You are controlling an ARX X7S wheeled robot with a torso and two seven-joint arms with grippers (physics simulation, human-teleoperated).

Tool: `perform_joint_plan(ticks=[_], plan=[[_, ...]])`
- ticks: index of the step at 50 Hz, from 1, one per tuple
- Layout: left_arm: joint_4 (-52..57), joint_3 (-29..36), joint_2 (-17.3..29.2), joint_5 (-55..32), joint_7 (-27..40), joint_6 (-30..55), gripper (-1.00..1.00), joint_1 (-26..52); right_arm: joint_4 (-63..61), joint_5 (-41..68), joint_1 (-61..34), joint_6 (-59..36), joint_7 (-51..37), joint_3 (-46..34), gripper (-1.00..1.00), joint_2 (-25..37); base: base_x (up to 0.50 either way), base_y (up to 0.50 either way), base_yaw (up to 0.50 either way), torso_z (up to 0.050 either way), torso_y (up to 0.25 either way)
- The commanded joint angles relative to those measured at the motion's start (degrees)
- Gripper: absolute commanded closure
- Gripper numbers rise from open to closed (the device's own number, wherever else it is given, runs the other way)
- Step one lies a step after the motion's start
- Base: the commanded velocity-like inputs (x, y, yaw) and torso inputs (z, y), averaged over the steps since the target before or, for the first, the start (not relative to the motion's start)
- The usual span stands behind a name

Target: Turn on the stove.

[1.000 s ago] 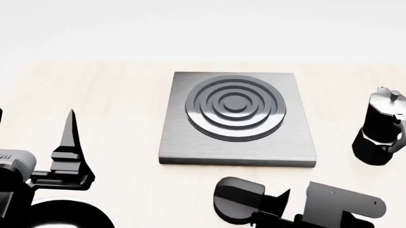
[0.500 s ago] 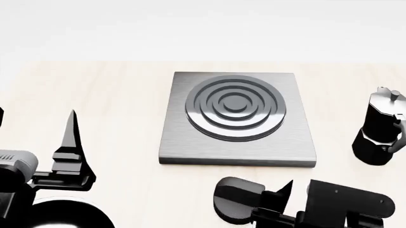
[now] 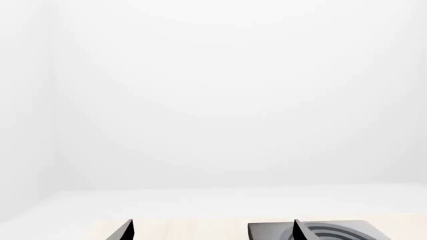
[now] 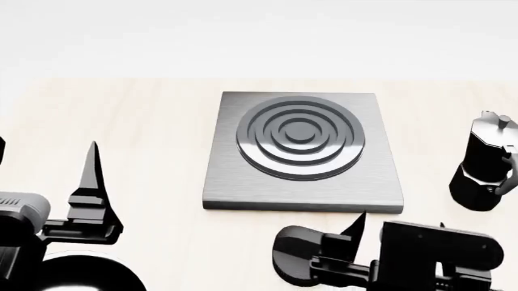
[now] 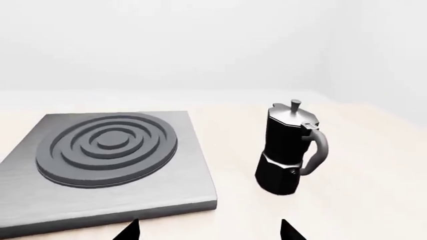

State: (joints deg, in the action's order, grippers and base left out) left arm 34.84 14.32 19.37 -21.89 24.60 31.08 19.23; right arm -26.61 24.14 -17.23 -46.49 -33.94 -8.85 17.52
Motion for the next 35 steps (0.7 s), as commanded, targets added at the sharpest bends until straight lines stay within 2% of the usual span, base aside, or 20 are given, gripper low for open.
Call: perform_joint_plan(ticks=[1, 35], plan=[[0.03, 0.06, 0.13, -0.25, 0.22, -0.02, -1.0, 0.02, -3.96, -0.53, -0.33, -1.51, -0.91, -1.58, -1.0, 1.08, 0.0, 0.0, 0.0, 0.0, 0.0], [0.26, 0.33, 0.67, -0.99, 0.61, -0.14, -1.0, 0.19, -12.88, -3.9, -3.4, -5.88, -2.9, -9.15, -1.0, 4.42, 0.0, 0.0, 0.0, 0.0, 0.0]])
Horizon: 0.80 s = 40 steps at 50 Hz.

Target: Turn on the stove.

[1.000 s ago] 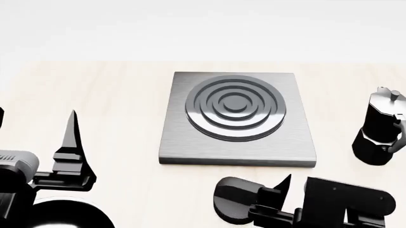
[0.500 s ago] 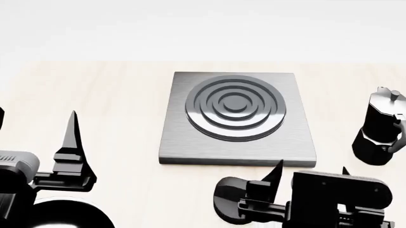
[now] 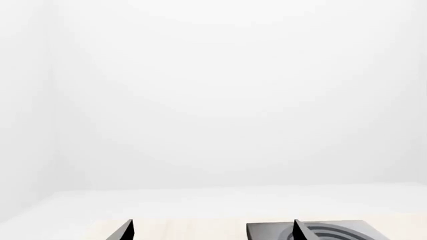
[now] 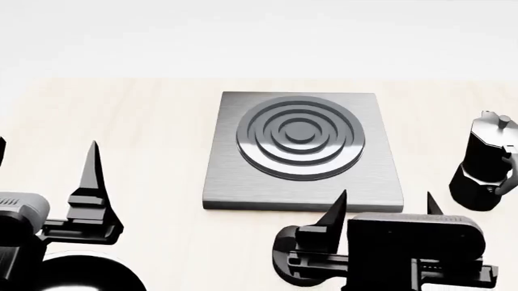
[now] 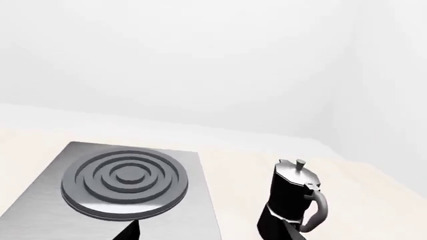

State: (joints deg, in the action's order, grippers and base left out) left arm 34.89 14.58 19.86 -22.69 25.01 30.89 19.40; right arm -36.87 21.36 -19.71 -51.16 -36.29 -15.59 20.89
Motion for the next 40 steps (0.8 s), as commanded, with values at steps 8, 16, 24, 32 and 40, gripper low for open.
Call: perform_joint_plan(ticks=[8, 16, 24, 32, 40], plan=[[0.41, 0.15, 0.37, -0.26, 0.33, -0.11, -1.0, -0.1, -3.78, -1.11, -1.22, -1.96, -0.86, -2.85, -1.0, 1.25, 0.0, 0.0, 0.0, 0.0, 0.0], [0.41, 0.26, 0.45, -0.3, 0.51, -0.17, -1.0, -0.1, -5.07, -1.81, -2.01, -2.64, -0.98, -4.63, -1.0, 1.91, 0.0, 0.0, 0.0, 0.0, 0.0], [0.14, 0.4, 0.51, -0.3, 0.58, -0.35, -1.0, 0.04, -5.68, -2.15, -2.6, -3.01, -1.1, -5.61, -1.0, 2.19, 0.0, 0.0, 0.0, 0.0, 0.0], [-0.32, 0.64, 0.7, 0.11, 0.66, -0.77, -1.0, 0.1, -6.61, -2.11, -3.49, -4.13, -1.2, -6.63, -1.0, 2.13, 0.0, 0.0, 0.0, 0.0, 0.0], [-0.23, 0.61, 0.78, -0.19, 0.8, -0.62, -1.0, 0.25, -8.63, -1.87, -4.51, -5.96, -1.61, -7.27, -1.0, 2.07, 0.0, 0.0, 0.0, 0.0, 0.0]])
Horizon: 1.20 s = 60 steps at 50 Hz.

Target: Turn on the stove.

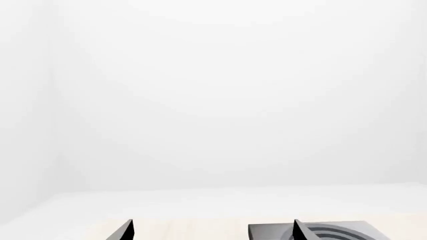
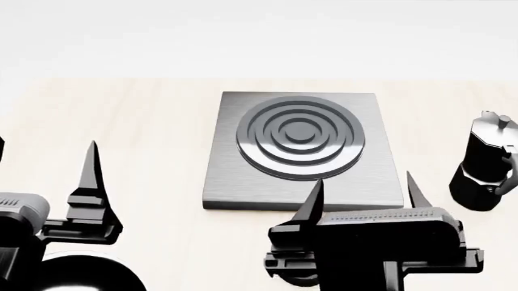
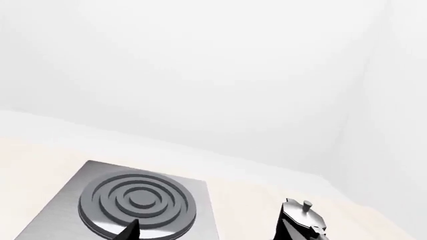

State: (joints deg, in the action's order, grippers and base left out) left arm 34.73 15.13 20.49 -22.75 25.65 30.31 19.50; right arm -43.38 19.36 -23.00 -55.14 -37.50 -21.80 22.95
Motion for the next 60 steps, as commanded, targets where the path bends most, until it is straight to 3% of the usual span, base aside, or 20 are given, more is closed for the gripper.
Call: perform_joint_plan(ticks=[1, 60], plan=[[-0.22, 0.16, 0.14, -0.01, 0.14, -0.18, -1.0, 0.14, -2.32, 0.21, -1.28, -2.08, -0.43, -1.02, -1.0, -0.01, 0.0, 0.0, 0.0, 0.0, 0.0], [0.06, 1.11, 0.73, -0.64, 1.05, -0.32, -1.0, 0.26, -8.97, 0.25, -5.0, -6.04, -3.5, -3.47, -1.0, -0.15, 0.0, 0.0, 0.0, 0.0, 0.0]])
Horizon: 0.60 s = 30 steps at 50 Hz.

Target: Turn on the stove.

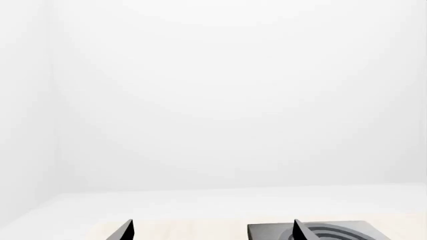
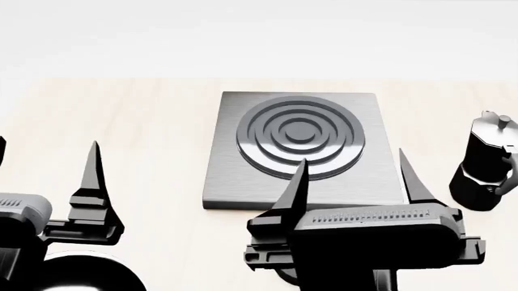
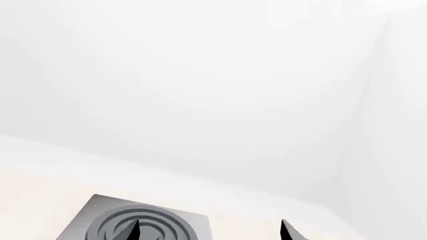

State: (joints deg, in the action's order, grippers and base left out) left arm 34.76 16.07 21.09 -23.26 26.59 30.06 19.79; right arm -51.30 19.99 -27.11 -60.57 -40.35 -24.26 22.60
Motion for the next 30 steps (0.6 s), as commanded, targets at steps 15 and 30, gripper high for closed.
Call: perform_joint_plan(ticks=[15, 30], plan=[[0.64, 0.33, 0.34, -0.52, 0.38, 0.31, -1.0, 0.15, -2.3, -0.8, -2.03, -1.32, -1.36, -2.33, -1.0, 0.49, 0.0, 0.0, 0.0, 0.0, 0.0], [1.67, 0.38, 0.68, -0.89, 0.6, 0.31, -1.0, 0.1, -3.49, -0.68, -2.78, -2.38, -1.94, -2.86, -1.0, 0.88, 0.0, 0.0, 0.0, 0.0, 0.0]])
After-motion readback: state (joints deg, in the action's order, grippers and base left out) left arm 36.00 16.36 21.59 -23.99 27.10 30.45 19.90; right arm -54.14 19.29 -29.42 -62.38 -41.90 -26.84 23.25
